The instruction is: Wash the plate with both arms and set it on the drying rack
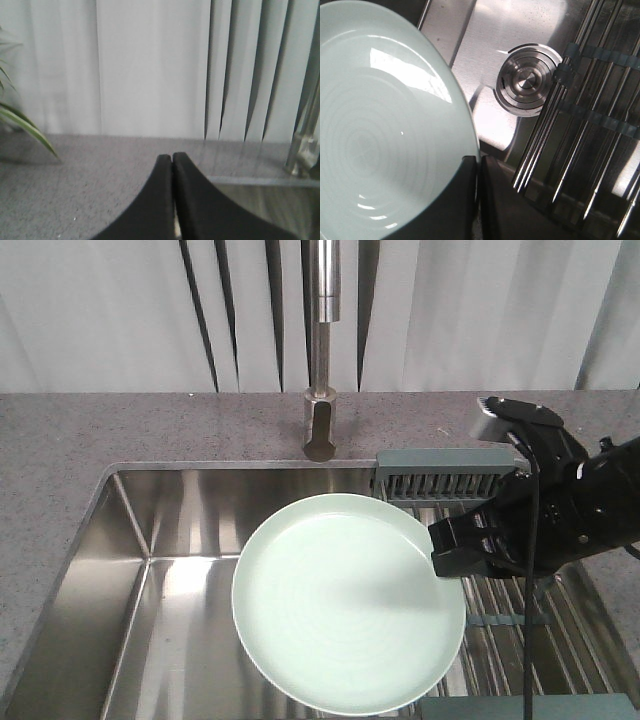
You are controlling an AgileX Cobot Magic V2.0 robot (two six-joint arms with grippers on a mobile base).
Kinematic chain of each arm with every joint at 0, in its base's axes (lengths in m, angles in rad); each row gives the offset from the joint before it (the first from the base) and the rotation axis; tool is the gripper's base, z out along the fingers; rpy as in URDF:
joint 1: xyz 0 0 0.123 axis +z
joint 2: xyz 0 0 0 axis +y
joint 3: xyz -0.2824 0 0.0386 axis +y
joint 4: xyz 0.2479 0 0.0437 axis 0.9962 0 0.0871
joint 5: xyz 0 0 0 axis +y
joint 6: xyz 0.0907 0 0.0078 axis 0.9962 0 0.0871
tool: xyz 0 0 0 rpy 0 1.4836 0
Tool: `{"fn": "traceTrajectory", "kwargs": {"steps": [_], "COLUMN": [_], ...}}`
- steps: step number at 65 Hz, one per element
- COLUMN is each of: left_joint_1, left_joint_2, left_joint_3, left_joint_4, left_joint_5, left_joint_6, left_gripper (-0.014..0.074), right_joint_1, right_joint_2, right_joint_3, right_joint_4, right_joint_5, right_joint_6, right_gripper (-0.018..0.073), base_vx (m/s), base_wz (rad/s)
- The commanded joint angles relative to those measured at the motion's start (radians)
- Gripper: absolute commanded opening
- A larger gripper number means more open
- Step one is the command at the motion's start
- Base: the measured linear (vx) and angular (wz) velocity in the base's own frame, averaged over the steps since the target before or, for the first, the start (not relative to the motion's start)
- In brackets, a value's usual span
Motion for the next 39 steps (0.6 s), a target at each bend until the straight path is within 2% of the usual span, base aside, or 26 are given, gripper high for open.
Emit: {"fn": "traceTrajectory", "kwargs": {"steps": [1, 20, 26, 39], "left_joint_1": [-0.004, -0.004, -0.004, -0.004], "left_joint_2": [0.148, 0.533, 0.646, 0.854], "left_joint_3": [-0.127, -0.377, -0.444, -0.572], "left_joint_4": [-0.009, -0.019, -0.076, -0.281], "left_joint_5": [0.077, 0.358, 0.418, 0.489], "left_joint_6": [0.051, 0.118, 0.176, 0.352], "left_gripper": [-0.0006, -0.0006, -0.0006, -0.0006], "right_joint_1": [0.0, 0.0, 0.0, 0.0], "right_joint_2": [-0.029, -0.029, -0.029, -0.029], "right_joint_3": [-0.027, -0.027, -0.027, -0.027], "right_joint_4": [0.037, 0.037, 0.037, 0.037], "right_joint_5": [-0.023, -0.023, -0.023, -0.023], "right_joint_6": [-0.01, -0.01, -0.01, -0.01], "right_gripper": [-0.0001, -0.0001, -0.0001, -0.0001], "base_vx": [0.0, 0.0, 0.0, 0.0], "base_wz": [0.0, 0.0, 0.0, 0.0]}}
